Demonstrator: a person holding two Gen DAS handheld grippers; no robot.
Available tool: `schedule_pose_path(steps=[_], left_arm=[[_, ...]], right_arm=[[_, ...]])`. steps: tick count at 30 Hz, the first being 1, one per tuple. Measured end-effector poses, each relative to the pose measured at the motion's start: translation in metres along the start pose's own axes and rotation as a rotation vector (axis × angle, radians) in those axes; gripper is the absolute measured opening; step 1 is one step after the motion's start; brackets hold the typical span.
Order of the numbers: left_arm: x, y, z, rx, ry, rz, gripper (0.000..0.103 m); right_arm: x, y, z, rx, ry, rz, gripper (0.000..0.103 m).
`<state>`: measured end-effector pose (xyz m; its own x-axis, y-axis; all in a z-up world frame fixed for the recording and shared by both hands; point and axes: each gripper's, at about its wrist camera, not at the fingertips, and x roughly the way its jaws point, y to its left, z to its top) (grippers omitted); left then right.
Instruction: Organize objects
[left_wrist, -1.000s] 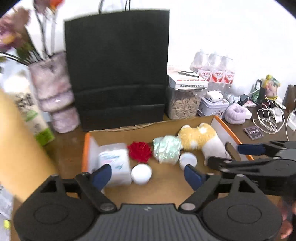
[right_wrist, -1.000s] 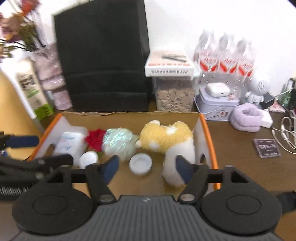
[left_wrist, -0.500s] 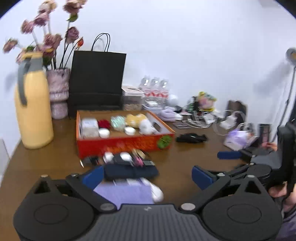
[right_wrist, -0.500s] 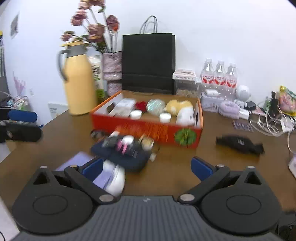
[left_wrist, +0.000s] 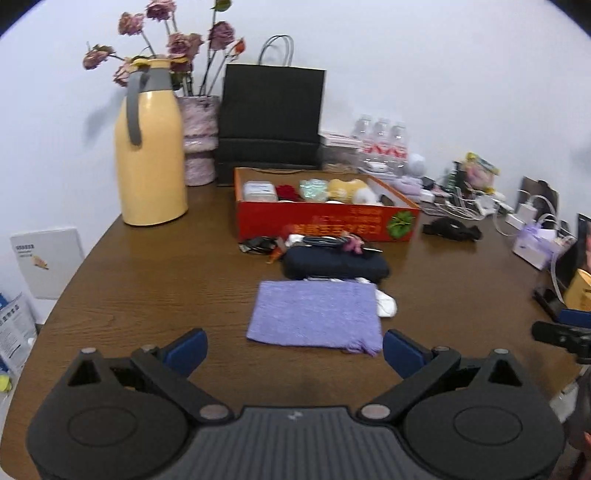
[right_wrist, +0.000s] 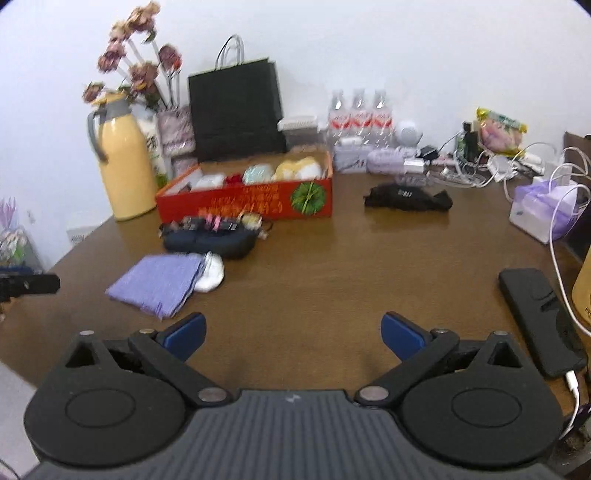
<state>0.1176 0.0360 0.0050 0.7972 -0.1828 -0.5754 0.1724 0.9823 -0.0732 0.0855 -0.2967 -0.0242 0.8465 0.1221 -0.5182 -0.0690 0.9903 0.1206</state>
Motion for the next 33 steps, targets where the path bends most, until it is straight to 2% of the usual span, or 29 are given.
schedule_pose_path(steps=[5,7,10,15,17,22,23,25,28,29,31,33], left_arm=[[0.02,0.004,0.005,0.005,0.005,0.009,0.095],[0.03,0.008,0.011,0.005,0.005,0.018,0.091],[0.053,0.017,0.026,-0.009,0.012,0.022,0.08],[0.098,0.037,0.057,-0.027,-0.003,0.06,0.064],[0.114,0.043,0.066,-0.028,-0.011,0.047,0.06],[0.168,0.057,0.088,-0.055,0.041,0.002,0.055],[0.179,0.06,0.092,-0.062,0.06,0.005,0.049],[0.201,0.066,0.1,-0.082,0.083,0.007,0.044],[0.222,0.074,0.106,-0.099,0.076,0.011,0.043],[0.229,0.075,0.107,-0.101,0.084,0.017,0.036],[0.242,0.076,0.106,-0.109,0.12,0.008,0.024],[0.248,0.077,0.105,-0.12,0.129,-0.013,0.024]], right_arm=[[0.02,0.006,0.007,-0.014,-0.012,0.018,0.095],[0.032,0.009,0.012,-0.026,0.0,0.029,0.086],[0.054,0.018,0.024,-0.062,0.008,0.052,0.074],[0.094,0.04,0.052,-0.131,-0.011,0.105,0.062],[0.115,0.049,0.066,-0.144,-0.015,0.122,0.055],[0.167,0.068,0.095,-0.164,-0.006,0.167,0.044],[0.18,0.071,0.1,-0.166,0.005,0.175,0.043],[0.202,0.076,0.107,-0.174,0.035,0.173,0.04],[0.227,0.08,0.111,-0.173,0.069,0.194,0.039],[0.234,0.081,0.111,-0.169,0.084,0.204,0.038],[0.251,0.083,0.111,-0.157,0.124,0.231,0.03],[0.268,0.087,0.11,-0.157,0.166,0.236,0.026]])
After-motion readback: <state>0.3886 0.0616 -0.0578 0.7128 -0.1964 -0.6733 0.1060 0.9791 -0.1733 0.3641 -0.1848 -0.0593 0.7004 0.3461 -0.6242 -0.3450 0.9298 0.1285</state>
